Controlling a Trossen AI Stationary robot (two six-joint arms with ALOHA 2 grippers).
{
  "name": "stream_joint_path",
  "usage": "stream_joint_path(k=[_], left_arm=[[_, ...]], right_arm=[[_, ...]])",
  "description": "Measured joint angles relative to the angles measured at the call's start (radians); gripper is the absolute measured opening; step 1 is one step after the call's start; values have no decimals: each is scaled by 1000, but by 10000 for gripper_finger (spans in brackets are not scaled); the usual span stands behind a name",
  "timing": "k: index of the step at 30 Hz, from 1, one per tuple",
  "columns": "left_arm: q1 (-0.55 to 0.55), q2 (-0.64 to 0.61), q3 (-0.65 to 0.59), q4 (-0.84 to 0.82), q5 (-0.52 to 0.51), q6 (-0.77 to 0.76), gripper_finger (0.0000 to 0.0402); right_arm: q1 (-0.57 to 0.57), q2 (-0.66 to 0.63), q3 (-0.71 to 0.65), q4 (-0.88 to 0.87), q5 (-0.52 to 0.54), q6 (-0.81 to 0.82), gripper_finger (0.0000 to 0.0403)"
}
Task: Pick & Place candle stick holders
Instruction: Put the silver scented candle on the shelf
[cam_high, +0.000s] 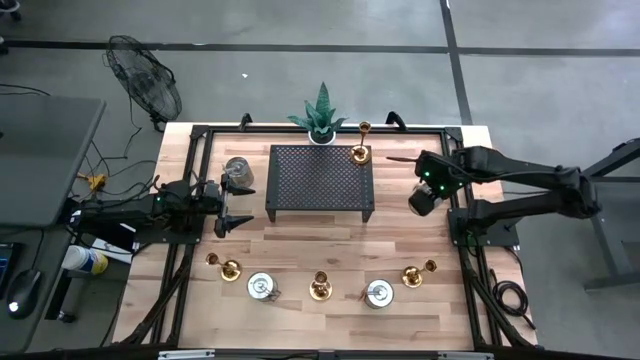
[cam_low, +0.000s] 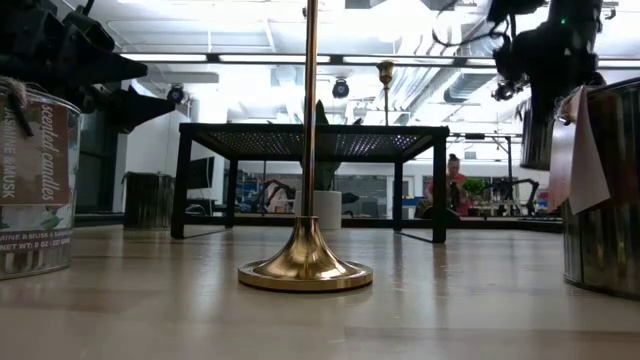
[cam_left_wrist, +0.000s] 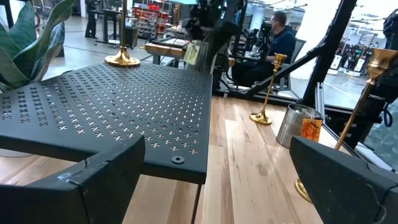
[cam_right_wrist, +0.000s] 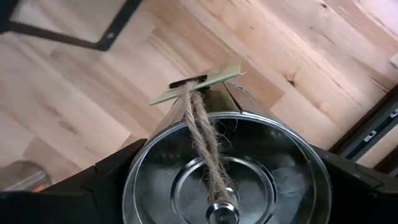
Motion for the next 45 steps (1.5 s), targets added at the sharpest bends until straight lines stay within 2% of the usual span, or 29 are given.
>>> stream_joint_path(k=[7, 20, 31, 45], left_arm=[[0, 0, -1, 0, 0, 0, 392], [0, 0, -1, 0, 0, 0, 392], [0, 0, 0, 0, 0, 0, 392], [0, 0, 0, 0, 0, 0, 392]], right_arm=[[56, 72, 139, -62, 1, -20, 349], [115, 296, 432, -117, 6, -9, 348], [168, 456, 657, -124, -51, -27, 348], [167, 713, 954, -128, -49, -301, 348]])
